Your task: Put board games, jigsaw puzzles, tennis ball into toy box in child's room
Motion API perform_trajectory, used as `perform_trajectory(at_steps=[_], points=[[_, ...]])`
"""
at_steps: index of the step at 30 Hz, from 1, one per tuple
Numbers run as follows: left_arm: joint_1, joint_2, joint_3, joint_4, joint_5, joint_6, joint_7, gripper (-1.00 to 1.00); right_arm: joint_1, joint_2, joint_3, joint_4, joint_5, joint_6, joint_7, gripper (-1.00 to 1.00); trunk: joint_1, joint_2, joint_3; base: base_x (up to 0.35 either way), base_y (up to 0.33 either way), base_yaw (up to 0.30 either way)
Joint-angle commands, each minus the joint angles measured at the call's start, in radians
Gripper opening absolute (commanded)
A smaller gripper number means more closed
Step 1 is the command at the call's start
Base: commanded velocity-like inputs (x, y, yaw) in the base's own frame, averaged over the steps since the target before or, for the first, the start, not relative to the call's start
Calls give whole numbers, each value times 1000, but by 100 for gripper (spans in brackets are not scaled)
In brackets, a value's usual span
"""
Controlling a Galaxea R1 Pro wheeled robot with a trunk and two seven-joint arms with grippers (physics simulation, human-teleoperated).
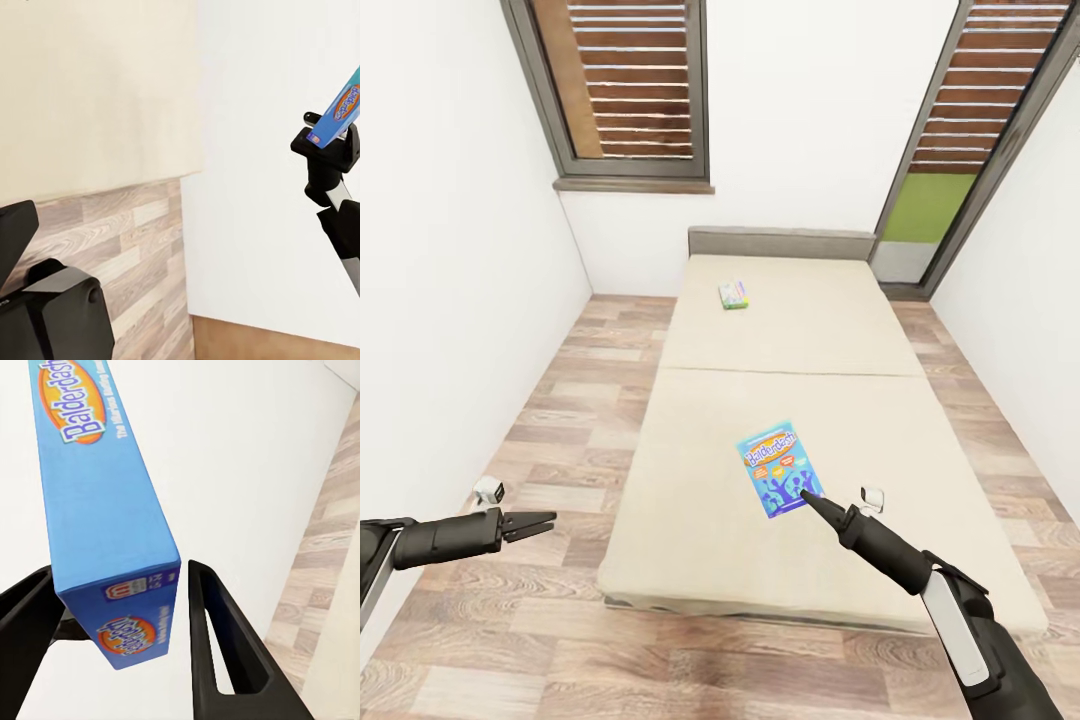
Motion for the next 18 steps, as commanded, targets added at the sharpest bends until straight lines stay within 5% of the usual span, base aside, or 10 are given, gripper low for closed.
perform_trajectory(at_steps=[1, 18], points=[[0, 0, 0, 0, -1, 11, -4, 100, -1, 0, 0, 0, -6, 8, 1, -100, 1, -2, 0, 0, 0, 0], [-1, 1, 0, 0, -1, 11, -4, 100, -1, 0, 0, 0, -6, 8, 1, -100, 1, -2, 28, 0, 0, 0]])
